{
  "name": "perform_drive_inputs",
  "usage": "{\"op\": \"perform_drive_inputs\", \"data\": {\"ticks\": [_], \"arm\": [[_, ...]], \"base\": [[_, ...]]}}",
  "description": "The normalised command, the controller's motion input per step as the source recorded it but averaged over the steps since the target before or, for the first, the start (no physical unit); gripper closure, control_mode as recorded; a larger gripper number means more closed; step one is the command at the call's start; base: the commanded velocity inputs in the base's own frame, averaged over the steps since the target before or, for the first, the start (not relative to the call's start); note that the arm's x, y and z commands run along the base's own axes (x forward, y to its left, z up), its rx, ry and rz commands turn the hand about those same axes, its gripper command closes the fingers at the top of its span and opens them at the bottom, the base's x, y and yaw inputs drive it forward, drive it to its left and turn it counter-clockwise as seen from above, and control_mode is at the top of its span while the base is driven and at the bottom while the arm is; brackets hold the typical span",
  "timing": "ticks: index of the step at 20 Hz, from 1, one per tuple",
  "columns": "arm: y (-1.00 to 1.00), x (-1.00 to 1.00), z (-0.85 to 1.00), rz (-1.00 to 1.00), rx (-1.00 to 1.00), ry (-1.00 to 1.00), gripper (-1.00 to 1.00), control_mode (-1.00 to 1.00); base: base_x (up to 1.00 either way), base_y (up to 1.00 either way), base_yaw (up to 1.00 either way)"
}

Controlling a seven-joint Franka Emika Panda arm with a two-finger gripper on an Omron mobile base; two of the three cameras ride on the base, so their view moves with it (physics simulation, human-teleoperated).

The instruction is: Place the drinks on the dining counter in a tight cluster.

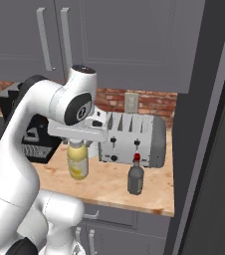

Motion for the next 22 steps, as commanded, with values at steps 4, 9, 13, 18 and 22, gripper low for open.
{"op": "perform_drive_inputs", "data": {"ticks": [4, 9, 13, 18, 22], "arm": [[0.36, -0.19, 0.57, 0.0, 0.0, 0.0, 1.0, -1.0], [0.02, -0.04, 0.05, 0.0, 0.0, 0.0, 1.0, -1.0], [0.0, 0.0, 0.0, 0.0, 0.0, 0.0, 1.0, -1.0], [0.0, 0.0, 0.0, 0.0, 0.0, 0.0, 1.0, -1.0], [0.0, -0.03, 0.0, 0.0, 0.0, 0.0, 1.0, -1.0]], "base": [[0.0, 0.0, 0.0], [0.0, 0.0, 0.0], [0.0, 0.0, 0.0], [0.0, 0.0, 0.0], [0.0, 0.0, 0.0]]}}
